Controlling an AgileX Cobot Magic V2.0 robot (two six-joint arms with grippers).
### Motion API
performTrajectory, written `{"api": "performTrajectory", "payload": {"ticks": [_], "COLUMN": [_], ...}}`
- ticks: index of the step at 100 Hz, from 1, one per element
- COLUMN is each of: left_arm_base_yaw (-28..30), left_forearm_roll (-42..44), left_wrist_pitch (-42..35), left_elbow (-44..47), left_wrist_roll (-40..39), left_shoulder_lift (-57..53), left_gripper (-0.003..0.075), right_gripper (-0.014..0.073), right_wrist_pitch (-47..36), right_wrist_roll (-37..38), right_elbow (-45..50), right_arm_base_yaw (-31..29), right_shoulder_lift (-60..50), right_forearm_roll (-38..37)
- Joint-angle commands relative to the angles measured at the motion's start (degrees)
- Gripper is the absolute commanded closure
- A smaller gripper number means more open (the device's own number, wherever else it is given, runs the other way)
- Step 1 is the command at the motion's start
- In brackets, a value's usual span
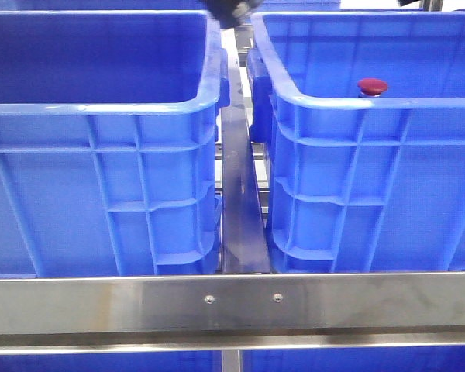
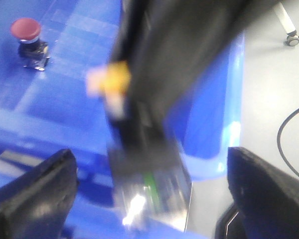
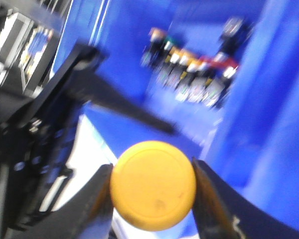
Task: Pick red and yellow buttons and place in box
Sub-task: 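Grasp the yellow button with the right gripper and release the left, then lower the yellow button beside the red one with the right gripper and release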
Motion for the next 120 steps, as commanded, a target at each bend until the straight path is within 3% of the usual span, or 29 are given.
{"api": "performTrajectory", "payload": {"ticks": [1,22,39,64,85,120], "left_arm_base_yaw": [1.9,4.8,5.0,5.0,5.0,5.0], "left_forearm_roll": [-3.2,-3.4,-3.4,-3.4,-3.4,-3.4], "left_wrist_pitch": [0.9,3.3,3.7,3.7,3.7,3.7], "left_elbow": [-1.7,-1.7,-1.7,-1.7,-1.7,-1.7], "left_wrist_roll": [-0.1,-1.3,-1.3,-1.3,-1.3,-1.3], "left_shoulder_lift": [-3.6,-4.2,-4.2,-4.2,-4.2,-4.2], "left_gripper": [0.0133,0.0133,0.0133,0.0133,0.0133,0.0133], "right_gripper": [0.0428,0.0428,0.0428,0.0428,0.0428,0.0428], "right_wrist_pitch": [0.5,-3.7,-13.9,-27.9,-29.8,-31.4], "right_wrist_roll": [-0.5,-1.8,-9.5,-18.0,-18.4,-18.5], "right_elbow": [-2.6,-3.3,-3.4,-4.2,-9.2,-14.7], "right_arm_base_yaw": [-3.4,-13.5,-18.0,-17.9,-17.9,-15.5], "right_shoulder_lift": [-1.9,-1.9,-1.9,0.2,6.9,17.6], "right_forearm_roll": [4.5,3.2,-2.3,-10.4,-16.1,-16.4]}}
